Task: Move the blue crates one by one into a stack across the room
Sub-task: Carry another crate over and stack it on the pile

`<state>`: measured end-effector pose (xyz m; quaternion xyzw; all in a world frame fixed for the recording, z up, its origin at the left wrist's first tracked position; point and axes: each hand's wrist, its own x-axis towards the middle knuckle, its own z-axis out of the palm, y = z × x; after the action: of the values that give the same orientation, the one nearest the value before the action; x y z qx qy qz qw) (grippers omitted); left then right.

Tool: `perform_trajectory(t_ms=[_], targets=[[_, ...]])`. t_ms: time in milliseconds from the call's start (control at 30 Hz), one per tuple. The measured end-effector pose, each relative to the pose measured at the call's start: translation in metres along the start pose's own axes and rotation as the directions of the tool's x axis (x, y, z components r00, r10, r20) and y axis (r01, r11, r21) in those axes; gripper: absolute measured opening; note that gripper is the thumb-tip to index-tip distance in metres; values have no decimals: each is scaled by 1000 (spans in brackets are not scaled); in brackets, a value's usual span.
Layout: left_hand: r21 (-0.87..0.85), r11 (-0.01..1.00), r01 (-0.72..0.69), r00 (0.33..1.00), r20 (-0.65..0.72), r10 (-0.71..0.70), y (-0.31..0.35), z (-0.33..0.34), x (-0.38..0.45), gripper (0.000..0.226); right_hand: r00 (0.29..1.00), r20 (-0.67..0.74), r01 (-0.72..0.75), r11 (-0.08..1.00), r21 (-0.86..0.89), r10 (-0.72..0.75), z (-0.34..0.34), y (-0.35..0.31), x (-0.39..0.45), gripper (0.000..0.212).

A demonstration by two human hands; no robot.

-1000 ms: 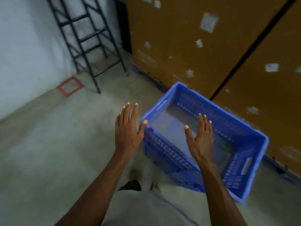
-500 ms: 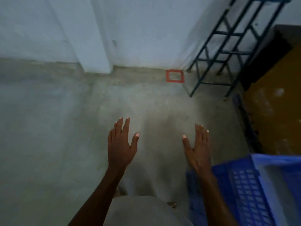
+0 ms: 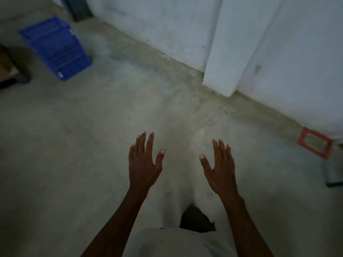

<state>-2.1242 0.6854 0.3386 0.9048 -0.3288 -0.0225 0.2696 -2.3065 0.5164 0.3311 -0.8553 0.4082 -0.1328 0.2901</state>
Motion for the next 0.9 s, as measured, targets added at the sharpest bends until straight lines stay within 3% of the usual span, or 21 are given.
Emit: perform_trajectory(t_ms=[267,433,567,733,900], targets=[[10,968,251,954,-170,-245,-76,-21,149,67,955,192,224,974,39,-228,74,-91,200,74],[4,915,403,882,-269,-387,-117,-45,246,67,886,295,353,933,69,-357,115,-165,332,73],[-35,853,521,785,-373,-495,-153,-66,310,66,807,365,470,879,81,-465,155,-232,425,72],[-67,779,623,691,-419,-589,-230,-78,394,66,729,404,554,823,123,-552,227,-319,528,71],[-64,753,655,674,-399,-621,-318,-88,489,67,734,406,546,828,124,-545,298,-401,617,70]])
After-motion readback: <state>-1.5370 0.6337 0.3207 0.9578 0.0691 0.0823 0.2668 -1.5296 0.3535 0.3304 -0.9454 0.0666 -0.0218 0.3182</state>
